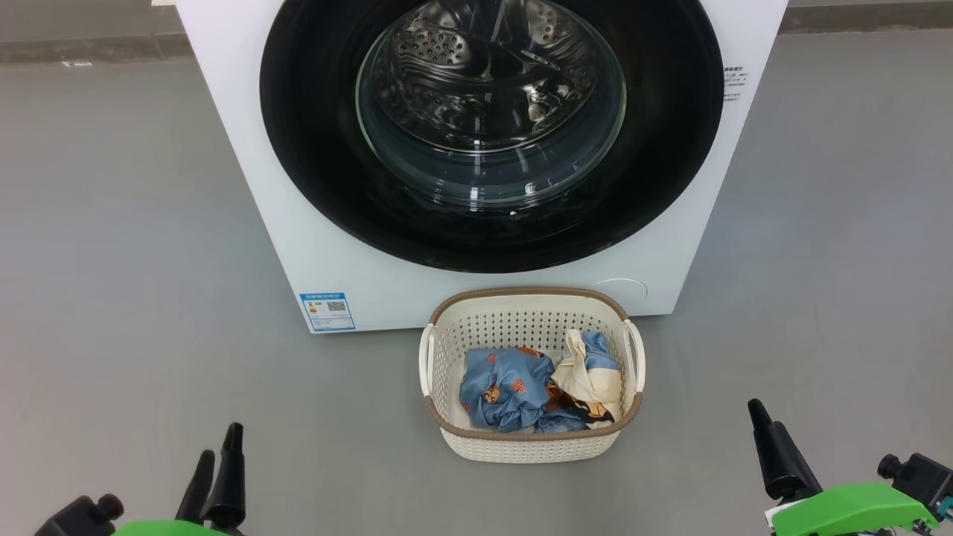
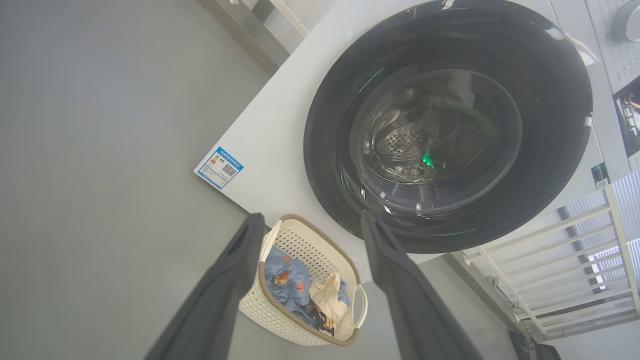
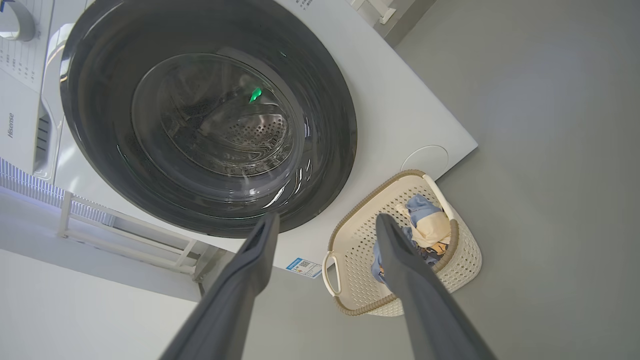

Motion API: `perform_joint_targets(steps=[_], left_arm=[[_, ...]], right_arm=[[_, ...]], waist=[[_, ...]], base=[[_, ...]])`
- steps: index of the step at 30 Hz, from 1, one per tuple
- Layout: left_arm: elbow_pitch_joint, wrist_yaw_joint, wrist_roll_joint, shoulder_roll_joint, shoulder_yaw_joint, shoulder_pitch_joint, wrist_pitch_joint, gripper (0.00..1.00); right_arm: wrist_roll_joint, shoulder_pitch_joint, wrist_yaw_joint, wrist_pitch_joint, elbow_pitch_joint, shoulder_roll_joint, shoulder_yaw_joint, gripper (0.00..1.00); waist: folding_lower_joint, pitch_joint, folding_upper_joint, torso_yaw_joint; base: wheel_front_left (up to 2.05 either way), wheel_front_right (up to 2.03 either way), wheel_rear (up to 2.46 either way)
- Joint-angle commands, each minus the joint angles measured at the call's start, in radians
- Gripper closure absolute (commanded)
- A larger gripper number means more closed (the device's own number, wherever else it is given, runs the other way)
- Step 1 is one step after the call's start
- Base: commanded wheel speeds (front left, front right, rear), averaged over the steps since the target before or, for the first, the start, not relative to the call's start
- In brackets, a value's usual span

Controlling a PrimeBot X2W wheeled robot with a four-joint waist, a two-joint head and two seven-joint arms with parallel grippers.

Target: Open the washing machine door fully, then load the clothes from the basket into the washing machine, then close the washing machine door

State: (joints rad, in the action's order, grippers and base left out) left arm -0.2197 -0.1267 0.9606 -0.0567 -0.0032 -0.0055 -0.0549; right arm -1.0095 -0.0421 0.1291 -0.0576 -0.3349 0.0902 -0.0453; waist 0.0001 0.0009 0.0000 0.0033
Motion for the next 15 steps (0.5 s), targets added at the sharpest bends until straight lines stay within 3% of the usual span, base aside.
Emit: perform_joint_targets(steps=[1, 15], left_arm=[[0.034, -0.002, -0.033, -0.024, 0.012, -0.029, -0.015, 0.00], [0.052, -0.003, -0.213, -0.034, -0.002, -0.027, -0.056, 0.00]], right_arm=[[0.034, -0.044, 0.001, -0.014, 0.022, 0.015, 0.016, 0.00], [0.169, -0.044, 0.001, -0.053, 0.014, 0.027, 0.041, 0.00]], waist=[[-0.0001, 0.000, 0.0000, 0.000], [-0.0001, 0.000, 0.0000, -0.001]], base=[[0.00, 0.00, 0.00], [0.00, 0.00, 0.00]])
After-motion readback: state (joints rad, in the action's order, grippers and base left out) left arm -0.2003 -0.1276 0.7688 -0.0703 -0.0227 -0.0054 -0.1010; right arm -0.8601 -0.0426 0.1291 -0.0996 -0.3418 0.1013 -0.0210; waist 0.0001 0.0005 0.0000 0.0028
